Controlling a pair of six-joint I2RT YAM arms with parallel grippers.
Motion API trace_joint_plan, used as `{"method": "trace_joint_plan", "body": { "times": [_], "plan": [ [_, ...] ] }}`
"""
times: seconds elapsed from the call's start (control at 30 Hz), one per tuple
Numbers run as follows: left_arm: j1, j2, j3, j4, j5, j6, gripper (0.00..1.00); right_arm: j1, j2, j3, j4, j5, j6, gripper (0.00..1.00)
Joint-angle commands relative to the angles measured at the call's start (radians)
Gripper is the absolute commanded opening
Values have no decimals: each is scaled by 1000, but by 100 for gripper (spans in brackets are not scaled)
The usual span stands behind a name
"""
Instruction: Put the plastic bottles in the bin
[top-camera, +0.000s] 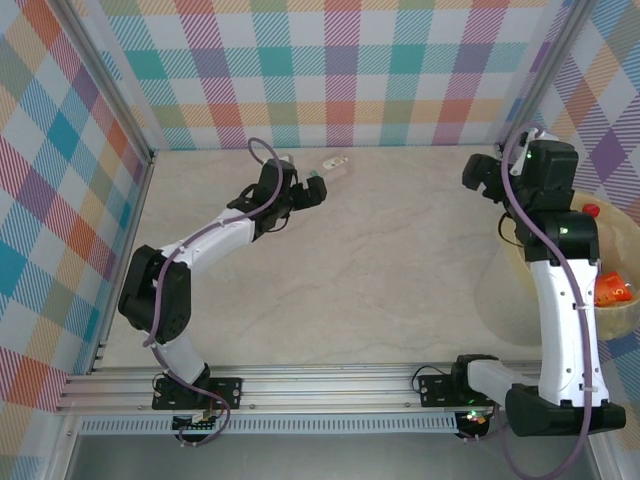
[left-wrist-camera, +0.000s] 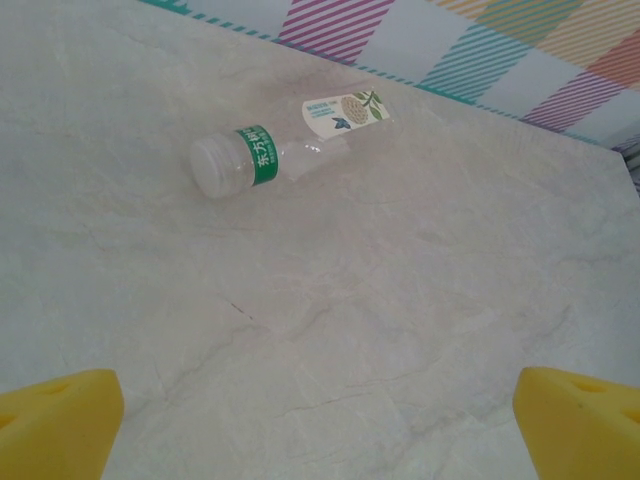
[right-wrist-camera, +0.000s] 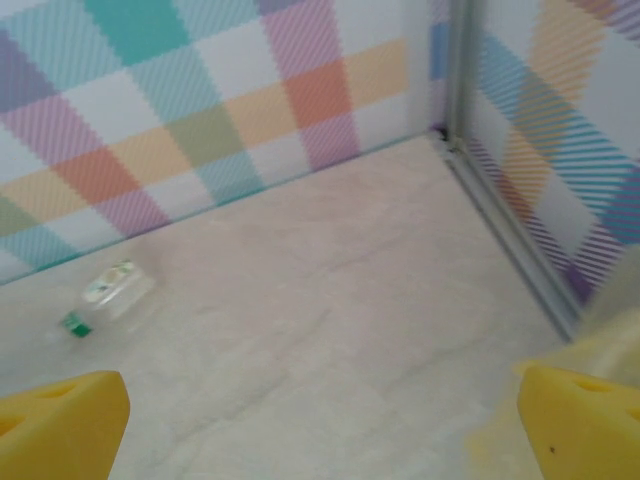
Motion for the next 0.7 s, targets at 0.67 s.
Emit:
{"method": "trace_joint_plan", "body": {
  "times": [0.67],
  "plan": [
    [167, 392, 422, -23, 399, 565, 100, 199, -6, -111, 278, -74, 27, 100]
  ]
}}
